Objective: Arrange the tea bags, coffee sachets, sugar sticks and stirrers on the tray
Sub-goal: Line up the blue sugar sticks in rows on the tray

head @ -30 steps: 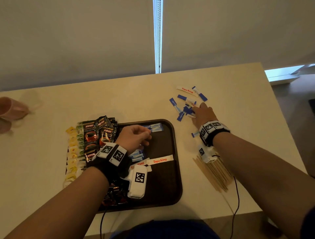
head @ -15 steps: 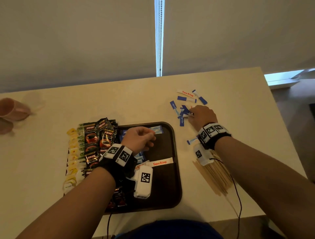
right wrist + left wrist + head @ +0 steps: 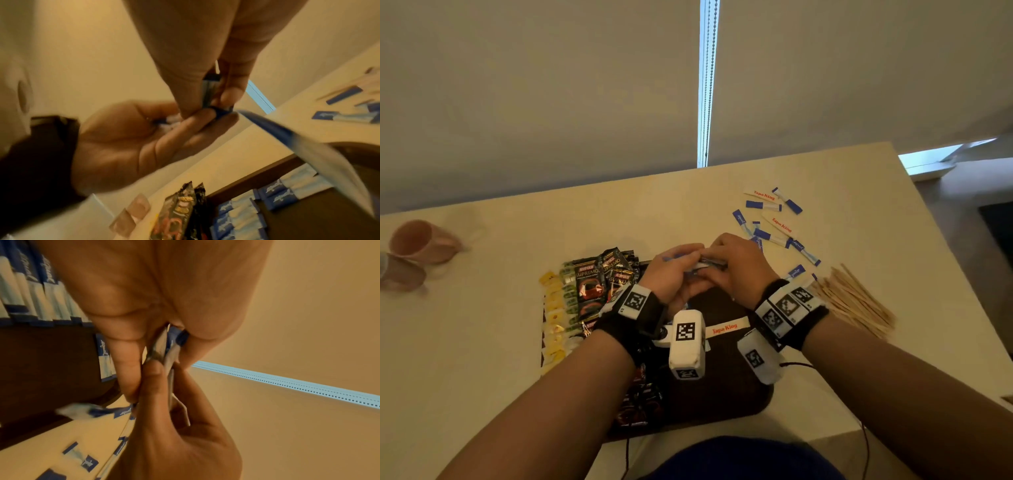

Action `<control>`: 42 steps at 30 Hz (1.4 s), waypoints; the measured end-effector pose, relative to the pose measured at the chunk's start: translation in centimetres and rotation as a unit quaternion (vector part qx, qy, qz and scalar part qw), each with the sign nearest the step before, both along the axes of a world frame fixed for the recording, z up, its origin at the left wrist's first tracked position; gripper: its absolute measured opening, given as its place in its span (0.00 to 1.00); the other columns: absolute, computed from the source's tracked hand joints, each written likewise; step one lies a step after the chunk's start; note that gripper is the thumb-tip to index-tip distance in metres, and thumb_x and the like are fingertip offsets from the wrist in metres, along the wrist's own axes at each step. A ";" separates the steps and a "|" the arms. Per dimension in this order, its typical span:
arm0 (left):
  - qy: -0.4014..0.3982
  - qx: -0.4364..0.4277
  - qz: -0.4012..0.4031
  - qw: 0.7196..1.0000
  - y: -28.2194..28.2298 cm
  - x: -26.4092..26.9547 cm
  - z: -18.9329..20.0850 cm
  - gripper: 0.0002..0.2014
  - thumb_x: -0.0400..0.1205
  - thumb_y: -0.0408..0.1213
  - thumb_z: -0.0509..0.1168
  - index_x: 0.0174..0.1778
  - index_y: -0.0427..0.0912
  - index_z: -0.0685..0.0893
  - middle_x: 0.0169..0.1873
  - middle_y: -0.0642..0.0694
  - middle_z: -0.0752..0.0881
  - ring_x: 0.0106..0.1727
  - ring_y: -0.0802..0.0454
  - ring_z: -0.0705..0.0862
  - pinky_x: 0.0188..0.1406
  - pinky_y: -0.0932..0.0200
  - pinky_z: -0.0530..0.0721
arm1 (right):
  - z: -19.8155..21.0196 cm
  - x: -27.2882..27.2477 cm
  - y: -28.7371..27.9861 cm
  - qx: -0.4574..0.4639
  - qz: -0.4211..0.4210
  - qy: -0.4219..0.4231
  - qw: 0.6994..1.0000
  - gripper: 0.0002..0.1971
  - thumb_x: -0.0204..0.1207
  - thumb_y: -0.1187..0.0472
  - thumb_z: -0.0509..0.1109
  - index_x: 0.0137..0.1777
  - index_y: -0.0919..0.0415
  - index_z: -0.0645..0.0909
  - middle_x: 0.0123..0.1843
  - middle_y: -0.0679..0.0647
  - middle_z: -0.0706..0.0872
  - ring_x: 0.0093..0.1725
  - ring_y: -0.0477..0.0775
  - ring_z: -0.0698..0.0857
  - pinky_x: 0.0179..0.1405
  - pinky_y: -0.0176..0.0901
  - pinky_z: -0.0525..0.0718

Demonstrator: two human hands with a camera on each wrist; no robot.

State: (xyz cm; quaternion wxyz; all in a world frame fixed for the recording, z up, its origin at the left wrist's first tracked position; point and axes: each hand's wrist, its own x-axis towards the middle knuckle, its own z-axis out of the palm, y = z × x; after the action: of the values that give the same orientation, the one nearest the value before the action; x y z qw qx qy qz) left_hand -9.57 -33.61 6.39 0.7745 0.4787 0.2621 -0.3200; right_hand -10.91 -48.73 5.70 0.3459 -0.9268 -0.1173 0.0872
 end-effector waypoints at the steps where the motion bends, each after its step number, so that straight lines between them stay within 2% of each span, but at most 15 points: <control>1: -0.001 0.001 0.008 1.000 0.5 -0.1 0.0 0.10 0.89 0.26 0.58 0.63 0.34 0.82 0.49 0.33 0.89 0.41 0.43 0.93 0.36 0.53 0.92 | -0.1 -0.1 0.0 0.024 -0.017 0.002 1.000 0.13 0.77 0.58 0.75 0.61 0.57 0.89 0.49 0.57 0.86 0.48 0.53 0.82 0.49 0.49 0.81; 3: -0.007 0.002 0.017 1.000 1.4 -0.4 -0.2 0.12 0.88 0.23 0.56 0.61 0.35 0.82 0.52 0.32 0.88 0.43 0.42 0.93 0.39 0.53 0.92 | -0.4 -0.2 0.2 0.067 -0.054 0.010 0.996 0.12 0.78 0.57 0.75 0.60 0.56 0.89 0.50 0.53 0.89 0.49 0.50 0.85 0.52 0.48 0.83; 6: -0.020 0.018 0.027 0.999 2.3 -0.7 -0.3 0.15 0.87 0.21 0.58 0.66 0.37 0.80 0.60 0.30 0.85 0.50 0.40 0.93 0.43 0.54 0.92 | -0.5 -0.4 0.6 0.109 -0.087 0.046 0.989 0.11 0.80 0.57 0.72 0.59 0.55 0.90 0.51 0.50 0.92 0.49 0.45 0.87 0.53 0.40 0.84; 8: -0.024 0.031 0.036 0.999 2.6 -0.8 -0.4 0.17 0.87 0.21 0.58 0.70 0.37 0.77 0.62 0.30 0.84 0.52 0.38 0.92 0.43 0.54 0.92 | -0.7 -0.3 0.8 0.140 -0.116 0.071 0.981 0.10 0.81 0.60 0.71 0.58 0.57 0.90 0.48 0.50 0.92 0.43 0.41 0.87 0.47 0.36 0.85; 11: -0.023 0.044 0.039 0.998 3.1 -0.7 -0.6 0.18 0.87 0.21 0.57 0.72 0.34 0.75 0.62 0.31 0.85 0.56 0.36 0.91 0.46 0.53 0.93 | -0.9 0.1 1.2 0.221 -0.180 0.136 0.949 0.08 0.84 0.65 0.68 0.56 0.64 0.88 0.38 0.56 0.91 0.29 0.42 0.85 0.31 0.33 0.83; 15: -0.021 0.065 0.023 0.997 3.3 -0.4 -0.6 0.15 0.87 0.21 0.58 0.68 0.33 0.79 0.61 0.32 0.87 0.54 0.38 0.91 0.44 0.55 0.92 | -0.8 0.6 1.1 0.256 -0.197 0.181 0.929 0.06 0.84 0.67 0.66 0.53 0.66 0.84 0.35 0.56 0.90 0.26 0.44 0.84 0.26 0.33 0.81; 17: -0.009 0.074 0.029 0.997 3.4 -0.2 -0.6 0.12 0.87 0.21 0.58 0.62 0.36 0.81 0.60 0.34 0.88 0.54 0.38 0.91 0.43 0.55 0.92 | -1.2 1.1 0.7 0.222 -0.198 0.167 0.940 0.05 0.83 0.65 0.68 0.53 0.63 0.85 0.37 0.53 0.91 0.31 0.43 0.86 0.31 0.32 0.82; 20: 0.002 0.080 0.035 0.996 3.8 0.1 -0.9 0.12 0.87 0.21 0.58 0.61 0.37 0.81 0.60 0.34 0.88 0.54 0.38 0.91 0.42 0.55 0.93 | -2.5 2.3 -0.4 0.069 -0.188 0.113 0.973 0.07 0.81 0.61 0.71 0.52 0.60 0.89 0.46 0.50 0.89 0.44 0.45 0.84 0.45 0.34 0.78; 22: 0.003 0.082 0.035 0.996 4.0 0.4 -1.0 0.12 0.87 0.21 0.57 0.61 0.37 0.81 0.60 0.35 0.88 0.54 0.39 0.91 0.45 0.52 0.93 | -3.7 3.2 -1.0 -0.029 -0.165 0.126 0.978 0.08 0.81 0.59 0.70 0.54 0.59 0.90 0.52 0.52 0.88 0.51 0.48 0.83 0.50 0.37 0.74; 24: 0.005 0.081 0.038 0.996 4.3 0.6 -1.0 0.12 0.87 0.21 0.57 0.60 0.37 0.81 0.59 0.35 0.88 0.53 0.39 0.91 0.48 0.51 0.93 | -5.2 3.8 -1.1 -0.091 -0.123 0.167 0.974 0.09 0.82 0.59 0.70 0.57 0.59 0.90 0.57 0.53 0.88 0.56 0.52 0.84 0.54 0.39 0.76; 29: 0.010 0.089 0.041 0.995 4.9 0.8 -1.3 0.13 0.87 0.21 0.58 0.63 0.36 0.81 0.61 0.34 0.87 0.59 0.36 0.88 0.42 0.56 0.92 | -7.1 4.1 0.4 -0.151 -0.058 0.204 0.965 0.07 0.79 0.59 0.74 0.53 0.56 0.91 0.56 0.55 0.90 0.55 0.55 0.86 0.55 0.42 0.82; 34: 0.012 0.093 0.036 0.995 5.3 0.8 -1.4 0.11 0.86 0.23 0.60 0.61 0.36 0.83 0.62 0.33 0.84 0.60 0.37 0.88 0.42 0.58 0.91 | -6.9 4.2 0.9 -0.215 -0.032 0.163 0.962 0.11 0.80 0.54 0.72 0.58 0.59 0.87 0.58 0.58 0.86 0.60 0.58 0.83 0.62 0.48 0.82; 37: 0.007 0.087 0.034 0.996 5.3 0.6 -1.5 0.11 0.86 0.23 0.62 0.61 0.36 0.84 0.62 0.33 0.84 0.59 0.38 0.89 0.42 0.59 0.91 | -6.3 4.1 0.6 -0.161 -0.068 0.138 0.975 0.14 0.82 0.51 0.69 0.56 0.61 0.88 0.54 0.57 0.87 0.54 0.55 0.83 0.55 0.45 0.81; 39: -0.003 0.075 0.030 0.997 5.1 0.5 -1.5 0.11 0.86 0.23 0.62 0.61 0.36 0.83 0.62 0.32 0.85 0.58 0.39 0.90 0.44 0.58 0.91 | -5.5 4.0 0.8 -0.057 -0.092 0.132 0.985 0.18 0.83 0.47 0.67 0.50 0.61 0.90 0.45 0.55 0.90 0.44 0.51 0.85 0.46 0.43 0.80; 42: -0.026 0.071 0.016 0.997 4.6 0.4 -1.4 0.11 0.86 0.23 0.60 0.61 0.36 0.83 0.61 0.33 0.85 0.57 0.43 0.90 0.50 0.56 0.91 | -3.4 3.6 1.5 0.113 -0.111 0.197 0.968 0.21 0.83 0.43 0.65 0.41 0.57 0.90 0.30 0.45 0.88 0.28 0.39 0.84 0.37 0.39 0.78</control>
State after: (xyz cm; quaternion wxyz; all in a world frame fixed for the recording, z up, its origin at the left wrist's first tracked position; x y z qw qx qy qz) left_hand -9.16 -29.02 4.96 0.7500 0.5362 0.2718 -0.2758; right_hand -7.27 -47.27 2.31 0.4717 -0.8536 0.0475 0.2158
